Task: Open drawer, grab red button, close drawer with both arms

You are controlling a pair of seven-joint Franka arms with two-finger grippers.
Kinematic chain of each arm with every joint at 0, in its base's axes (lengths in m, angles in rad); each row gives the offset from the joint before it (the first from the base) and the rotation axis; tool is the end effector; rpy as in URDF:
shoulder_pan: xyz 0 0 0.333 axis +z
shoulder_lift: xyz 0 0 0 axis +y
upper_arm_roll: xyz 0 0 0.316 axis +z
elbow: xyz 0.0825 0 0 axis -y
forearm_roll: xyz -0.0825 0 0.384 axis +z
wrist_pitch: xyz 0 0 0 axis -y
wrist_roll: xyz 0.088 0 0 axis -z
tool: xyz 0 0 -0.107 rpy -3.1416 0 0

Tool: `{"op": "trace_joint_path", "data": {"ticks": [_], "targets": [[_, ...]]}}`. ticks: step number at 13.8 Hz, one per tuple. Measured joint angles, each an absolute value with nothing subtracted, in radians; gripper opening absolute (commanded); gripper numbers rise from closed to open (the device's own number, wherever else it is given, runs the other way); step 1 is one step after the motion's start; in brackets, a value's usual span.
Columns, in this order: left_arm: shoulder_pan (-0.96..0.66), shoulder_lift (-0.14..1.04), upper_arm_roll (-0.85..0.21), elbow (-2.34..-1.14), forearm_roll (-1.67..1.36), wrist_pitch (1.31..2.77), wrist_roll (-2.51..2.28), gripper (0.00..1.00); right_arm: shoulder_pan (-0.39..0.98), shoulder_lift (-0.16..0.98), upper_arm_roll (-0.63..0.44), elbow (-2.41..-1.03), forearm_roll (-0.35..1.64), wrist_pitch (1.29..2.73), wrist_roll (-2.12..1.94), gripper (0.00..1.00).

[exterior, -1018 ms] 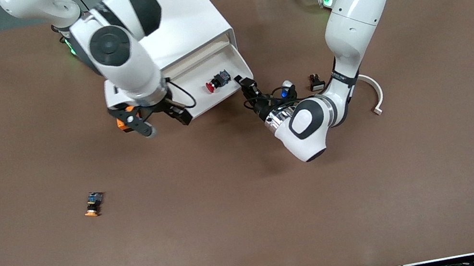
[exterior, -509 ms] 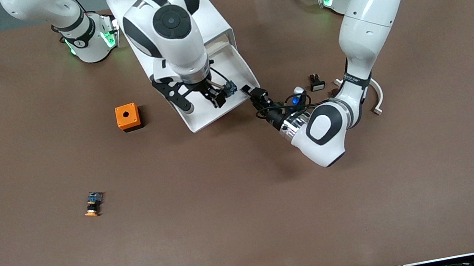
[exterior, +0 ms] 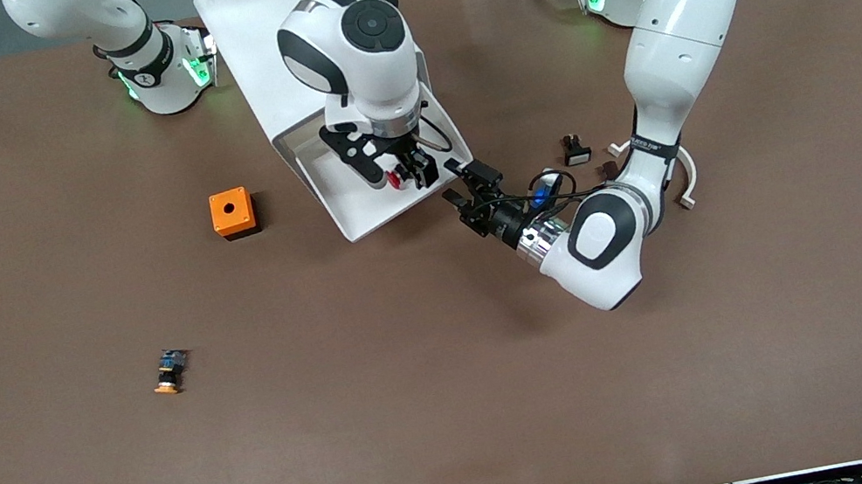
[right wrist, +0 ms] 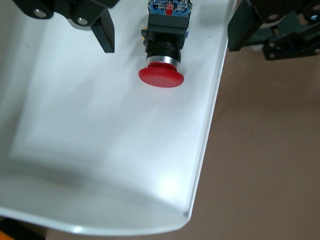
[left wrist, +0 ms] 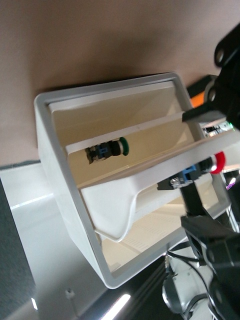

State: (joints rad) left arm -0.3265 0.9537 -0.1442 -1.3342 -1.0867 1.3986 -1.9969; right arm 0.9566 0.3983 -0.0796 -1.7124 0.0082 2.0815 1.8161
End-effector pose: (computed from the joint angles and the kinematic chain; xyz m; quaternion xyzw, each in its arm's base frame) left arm 0.5597 -0.3793 0.1881 -0.4385 -0.6110 0.6408 0.1540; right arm 0.4150 0.5071 0.3568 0.8920 -0.4517 0.0085 0.0163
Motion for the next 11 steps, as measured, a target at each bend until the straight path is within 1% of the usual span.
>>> {"op": "trace_joint_path", "data": {"ticks": [3, 5, 6, 7, 8, 11], "targets": [[-0.294, 0.953, -0.133, -1.292, -1.087, 1.402, -1.824, 0.99, 0.97, 0.408, -0.081, -1.712, 0.006, 2.085, 1.829, 0.95], [-0.285, 0.953, -0.085, -1.259, -1.087, 1.402, -1.715, 0.99, 0.975, 0.41, -0.081, -1.712, 0.006, 2.085, 1.838, 0.9], [-0.285, 0.952, -0.054, -1.239, -1.085, 1.402, -1.652, 0.99, 0.976, 0.413, -0.081, -1.712, 0.006, 2.085, 1.838, 0.85], [-0.288, 0.952, -0.027, -1.215, -1.073, 1.402, -1.586, 0.99, 0.979, 0.419, -0.081, -1.712, 0.006, 2.085, 1.839, 0.74], [-0.292, 0.95, -0.01, -1.194, -1.048, 1.402, -1.524, 0.99, 0.983, 0.425, -0.081, -1.712, 0.006, 2.085, 1.839, 0.61], [-0.324, 0.923, 0.005, -1.156, -0.936, 1.43, -1.354, 0.99, 0.992, 0.435, -0.081, -1.707, 0.007, 2.088, 1.84, 0.07]]}}
